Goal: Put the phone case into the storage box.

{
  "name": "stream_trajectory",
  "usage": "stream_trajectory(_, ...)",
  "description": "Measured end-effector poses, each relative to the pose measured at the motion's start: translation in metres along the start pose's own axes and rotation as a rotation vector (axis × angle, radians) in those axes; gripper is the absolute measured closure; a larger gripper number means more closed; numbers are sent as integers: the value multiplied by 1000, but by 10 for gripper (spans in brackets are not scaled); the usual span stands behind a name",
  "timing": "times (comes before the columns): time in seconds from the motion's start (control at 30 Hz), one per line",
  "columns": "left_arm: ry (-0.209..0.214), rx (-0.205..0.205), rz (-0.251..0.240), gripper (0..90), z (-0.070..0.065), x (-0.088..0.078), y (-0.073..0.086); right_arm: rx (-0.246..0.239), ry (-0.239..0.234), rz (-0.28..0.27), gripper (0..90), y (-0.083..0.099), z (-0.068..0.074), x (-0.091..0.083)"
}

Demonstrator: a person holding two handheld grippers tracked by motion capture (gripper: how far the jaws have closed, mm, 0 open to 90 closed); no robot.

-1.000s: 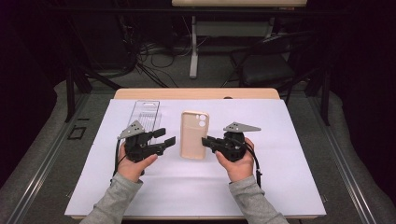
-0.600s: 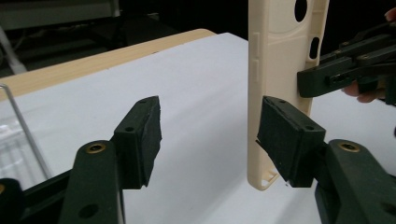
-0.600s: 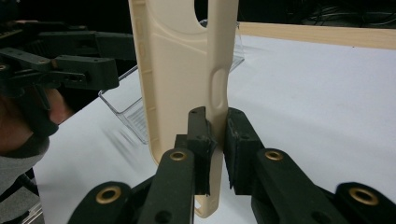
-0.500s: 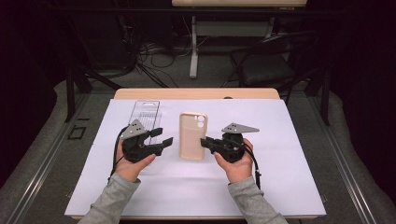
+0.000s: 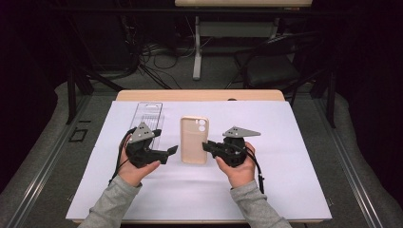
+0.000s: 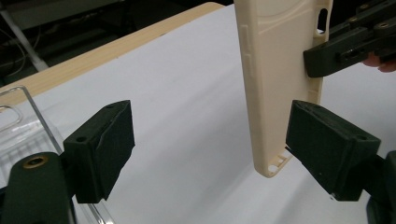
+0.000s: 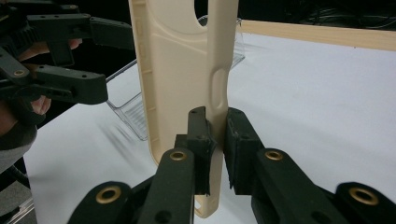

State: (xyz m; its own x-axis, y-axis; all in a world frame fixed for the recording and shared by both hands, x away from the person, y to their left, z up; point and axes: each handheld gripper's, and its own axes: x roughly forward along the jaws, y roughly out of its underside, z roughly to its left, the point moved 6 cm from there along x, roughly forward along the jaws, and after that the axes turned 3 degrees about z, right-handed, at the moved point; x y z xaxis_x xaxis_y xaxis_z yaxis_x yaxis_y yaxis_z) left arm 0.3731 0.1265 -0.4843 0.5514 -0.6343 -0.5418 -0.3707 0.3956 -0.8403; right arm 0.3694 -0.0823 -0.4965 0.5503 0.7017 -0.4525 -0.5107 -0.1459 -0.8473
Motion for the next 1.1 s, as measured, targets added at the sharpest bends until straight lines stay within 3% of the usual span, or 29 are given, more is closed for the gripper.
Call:
stream_trajectory(0.33,13,-4,21,104,-2,3,1,-4,-1,6,819,1,1,1)
stream_trajectory(0.73,-34,15,14,104,-2,-3,-3,-18,7,9,818,3,4,4)
stream_trajectory(1.1,-76,62,27,100,-3,-3,-3,-43,1,29,819,12,13,15)
